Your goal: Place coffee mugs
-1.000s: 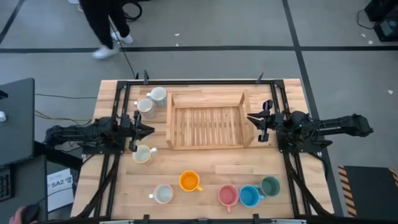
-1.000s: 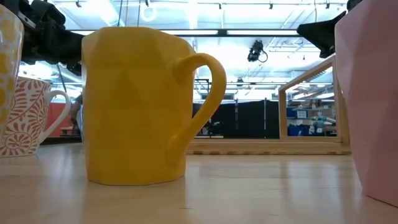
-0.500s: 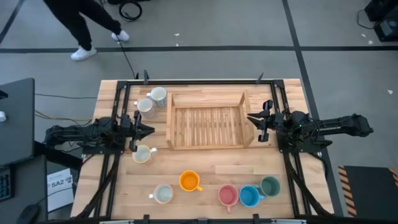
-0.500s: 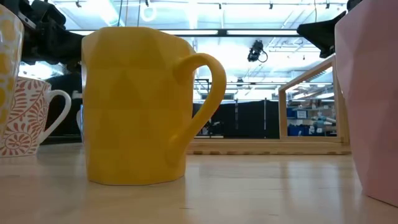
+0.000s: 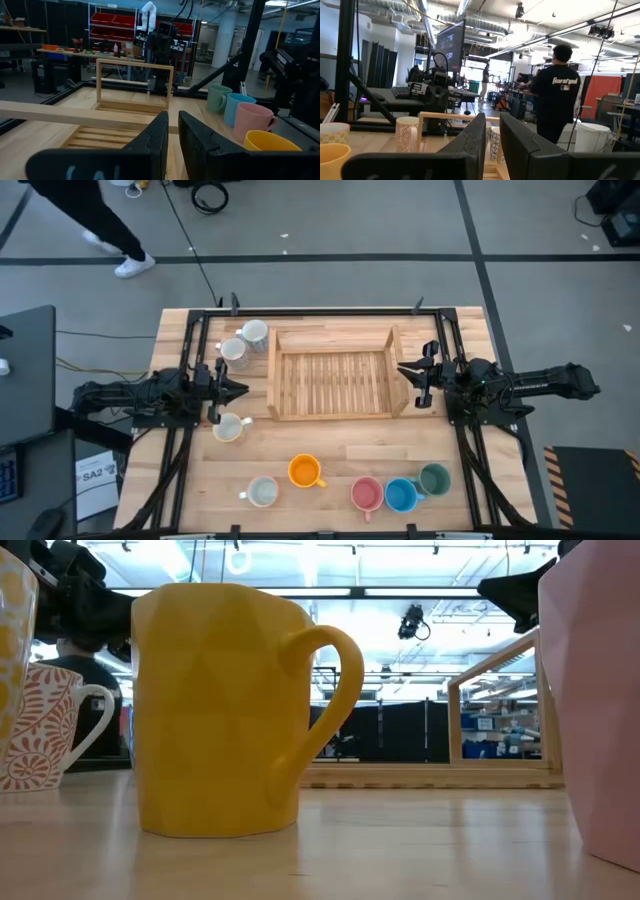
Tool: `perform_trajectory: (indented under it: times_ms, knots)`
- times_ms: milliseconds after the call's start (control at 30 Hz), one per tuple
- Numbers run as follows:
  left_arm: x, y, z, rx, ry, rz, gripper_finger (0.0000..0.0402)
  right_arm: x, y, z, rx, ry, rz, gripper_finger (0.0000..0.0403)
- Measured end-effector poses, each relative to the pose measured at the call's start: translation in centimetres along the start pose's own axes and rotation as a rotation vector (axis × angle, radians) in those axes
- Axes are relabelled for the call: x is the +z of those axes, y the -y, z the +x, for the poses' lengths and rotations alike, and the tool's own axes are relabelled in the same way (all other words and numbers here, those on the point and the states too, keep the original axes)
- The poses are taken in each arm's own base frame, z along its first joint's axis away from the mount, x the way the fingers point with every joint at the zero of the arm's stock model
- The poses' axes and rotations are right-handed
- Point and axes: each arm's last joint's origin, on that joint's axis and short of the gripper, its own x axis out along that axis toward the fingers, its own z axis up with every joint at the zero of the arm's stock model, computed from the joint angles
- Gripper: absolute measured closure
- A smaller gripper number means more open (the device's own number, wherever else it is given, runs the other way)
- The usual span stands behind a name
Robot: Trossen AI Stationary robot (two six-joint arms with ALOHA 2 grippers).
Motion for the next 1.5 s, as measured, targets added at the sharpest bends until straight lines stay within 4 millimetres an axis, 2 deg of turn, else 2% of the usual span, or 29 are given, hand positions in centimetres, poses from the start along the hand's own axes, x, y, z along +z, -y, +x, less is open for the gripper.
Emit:
perform_trajectory:
  times_ms: [1000,1367,1500]
  knots:
    - [0.0,0.0,0.0,0.000,0.000,0.000,0.0351,0.1,0.1,0.0,-0.019,0.006,-0.009,0.0341]
    - [0.0,0.0,0.0,0.000,0.001,0.000,0.0351,0.8,0.2,0.0,-0.010,0.082,0.159,0.0341]
    - [0.0,0.0,0.0,0.000,0.001,0.000,0.0351,1.2,0.4,-0.1,-0.060,0.125,0.219,0.0335]
